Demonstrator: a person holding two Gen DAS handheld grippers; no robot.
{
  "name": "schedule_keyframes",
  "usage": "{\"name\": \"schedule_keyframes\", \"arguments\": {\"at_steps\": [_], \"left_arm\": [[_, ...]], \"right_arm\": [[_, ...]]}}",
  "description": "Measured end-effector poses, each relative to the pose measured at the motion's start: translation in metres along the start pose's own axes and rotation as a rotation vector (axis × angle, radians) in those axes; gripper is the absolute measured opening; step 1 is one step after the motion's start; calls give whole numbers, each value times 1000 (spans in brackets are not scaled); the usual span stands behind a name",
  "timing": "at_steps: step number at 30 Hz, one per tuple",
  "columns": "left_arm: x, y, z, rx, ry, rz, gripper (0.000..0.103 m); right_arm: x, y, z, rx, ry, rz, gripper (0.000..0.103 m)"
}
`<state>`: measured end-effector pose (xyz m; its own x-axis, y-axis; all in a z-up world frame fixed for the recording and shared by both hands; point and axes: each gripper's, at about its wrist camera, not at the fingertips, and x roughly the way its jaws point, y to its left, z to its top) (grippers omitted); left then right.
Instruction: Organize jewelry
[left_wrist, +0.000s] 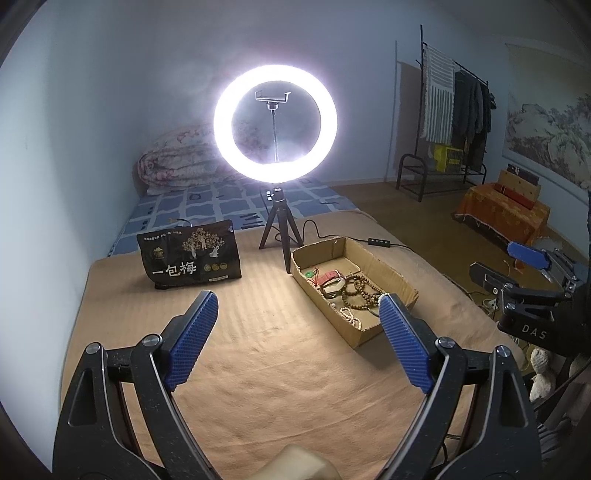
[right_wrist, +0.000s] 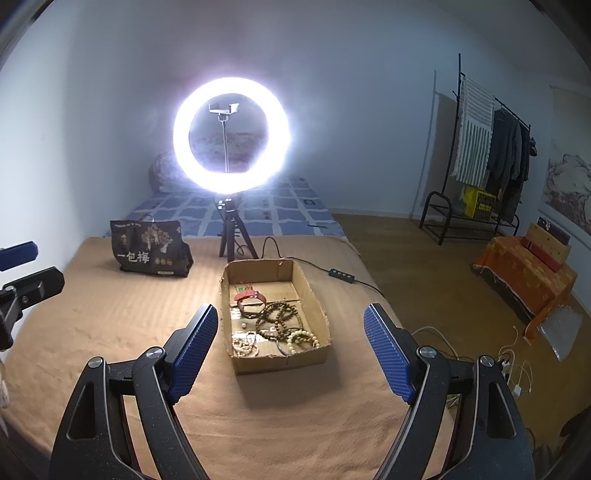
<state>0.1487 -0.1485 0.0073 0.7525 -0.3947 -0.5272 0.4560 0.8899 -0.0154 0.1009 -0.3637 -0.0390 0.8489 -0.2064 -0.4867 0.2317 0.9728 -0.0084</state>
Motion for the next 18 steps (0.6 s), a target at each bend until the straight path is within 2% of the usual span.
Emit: {"name": "schedule_keyframes", "arguments": {"at_steps": [18], "left_arm": [[0,0,0,-3,-1,-4,93]], "right_arm": [[1,-1,-1,-4,6,2,82]]}}
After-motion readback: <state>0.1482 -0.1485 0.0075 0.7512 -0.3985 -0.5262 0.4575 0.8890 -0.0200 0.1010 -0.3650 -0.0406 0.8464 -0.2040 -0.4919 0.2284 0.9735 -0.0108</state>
